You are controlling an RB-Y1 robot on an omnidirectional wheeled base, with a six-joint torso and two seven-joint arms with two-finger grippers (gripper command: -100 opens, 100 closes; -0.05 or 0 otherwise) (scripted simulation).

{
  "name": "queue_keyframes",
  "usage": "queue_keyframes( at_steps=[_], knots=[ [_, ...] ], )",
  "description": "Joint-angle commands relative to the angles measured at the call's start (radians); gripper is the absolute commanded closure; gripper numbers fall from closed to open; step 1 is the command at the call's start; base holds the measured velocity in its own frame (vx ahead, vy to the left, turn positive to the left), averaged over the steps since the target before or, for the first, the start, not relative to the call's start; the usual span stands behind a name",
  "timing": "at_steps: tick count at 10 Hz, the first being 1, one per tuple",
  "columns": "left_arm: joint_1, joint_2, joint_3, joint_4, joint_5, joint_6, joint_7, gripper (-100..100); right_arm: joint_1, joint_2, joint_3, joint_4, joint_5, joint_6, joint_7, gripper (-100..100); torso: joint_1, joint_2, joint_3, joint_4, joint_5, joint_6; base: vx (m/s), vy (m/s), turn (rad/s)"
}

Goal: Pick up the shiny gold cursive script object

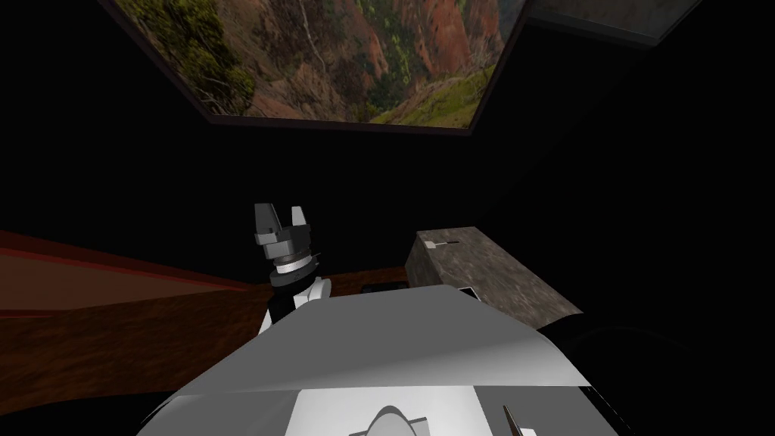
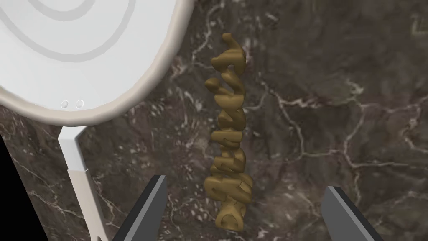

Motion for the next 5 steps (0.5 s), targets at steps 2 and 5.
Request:
queue_keyframes(
  at_steps=[2, 5],
  knots=[
    [0.000, 0.000, 0.000, 0.000, 0.000, 0.000, 0.000, 0, -0.002, 0.002, 0.000, 0.002, -0.001, -0.001, 0.002, 0, 0.006, 0.001, 0.000, 0.000, 0.001, 0.001, 0.005, -0.051, 0.019],
    [0.000, 0.000, 0.000, 0.000, 0.000, 0.000, 0.000, 0, -0.033, 0.050, -0.036, 0.103, 0.109, -0.028, -0.100, -100, 0.016, 0.003, 0.002, 0.001, 0.004, 0.001, -0.033, 0.031, 0.029]
  ],
)
